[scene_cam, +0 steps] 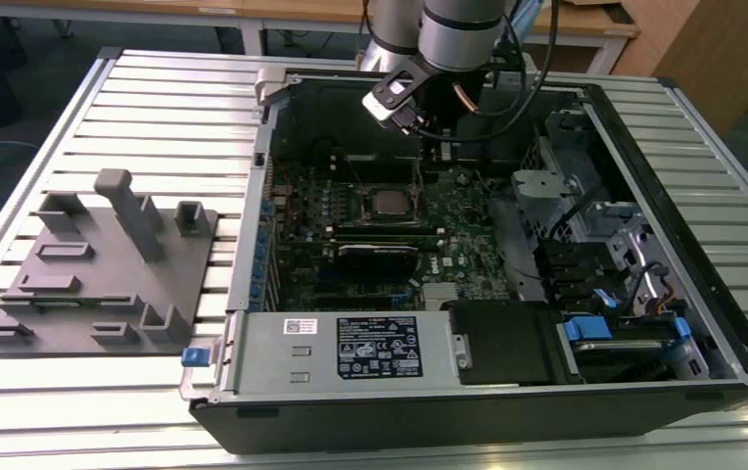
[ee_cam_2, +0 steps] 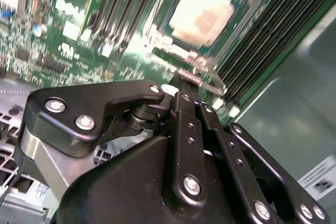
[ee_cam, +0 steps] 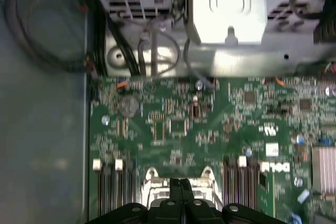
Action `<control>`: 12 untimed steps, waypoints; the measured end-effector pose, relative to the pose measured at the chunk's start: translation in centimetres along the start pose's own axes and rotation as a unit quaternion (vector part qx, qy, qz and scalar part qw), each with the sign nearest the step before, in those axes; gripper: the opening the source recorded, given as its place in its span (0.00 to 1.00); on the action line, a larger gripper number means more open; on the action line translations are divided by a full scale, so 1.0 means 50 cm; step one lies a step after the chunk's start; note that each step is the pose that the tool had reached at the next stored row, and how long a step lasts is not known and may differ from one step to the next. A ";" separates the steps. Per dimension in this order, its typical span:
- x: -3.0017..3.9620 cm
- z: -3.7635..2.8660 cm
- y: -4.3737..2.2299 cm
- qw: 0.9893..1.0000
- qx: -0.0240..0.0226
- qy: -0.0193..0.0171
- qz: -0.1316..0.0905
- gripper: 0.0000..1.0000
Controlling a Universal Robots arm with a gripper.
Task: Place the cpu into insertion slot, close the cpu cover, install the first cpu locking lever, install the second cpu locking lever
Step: 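Close the cpu cover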
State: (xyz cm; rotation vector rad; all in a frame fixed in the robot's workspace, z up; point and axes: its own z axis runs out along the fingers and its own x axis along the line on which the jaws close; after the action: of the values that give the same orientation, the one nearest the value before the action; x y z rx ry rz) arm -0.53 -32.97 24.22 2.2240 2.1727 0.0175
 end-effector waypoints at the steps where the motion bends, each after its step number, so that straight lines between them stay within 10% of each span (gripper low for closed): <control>1: 0.000 0.000 -0.007 1.000 0.000 0.000 0.000 0.10; 9: -0.001 -0.001 -0.023 1.000 0.000 0.000 0.000 0.10; 12: -0.001 0.000 -0.023 1.000 0.007 0.000 0.000 0.10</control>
State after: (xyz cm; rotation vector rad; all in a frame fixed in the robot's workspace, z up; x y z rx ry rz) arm -1.67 -32.98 24.17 2.2316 2.1802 0.0014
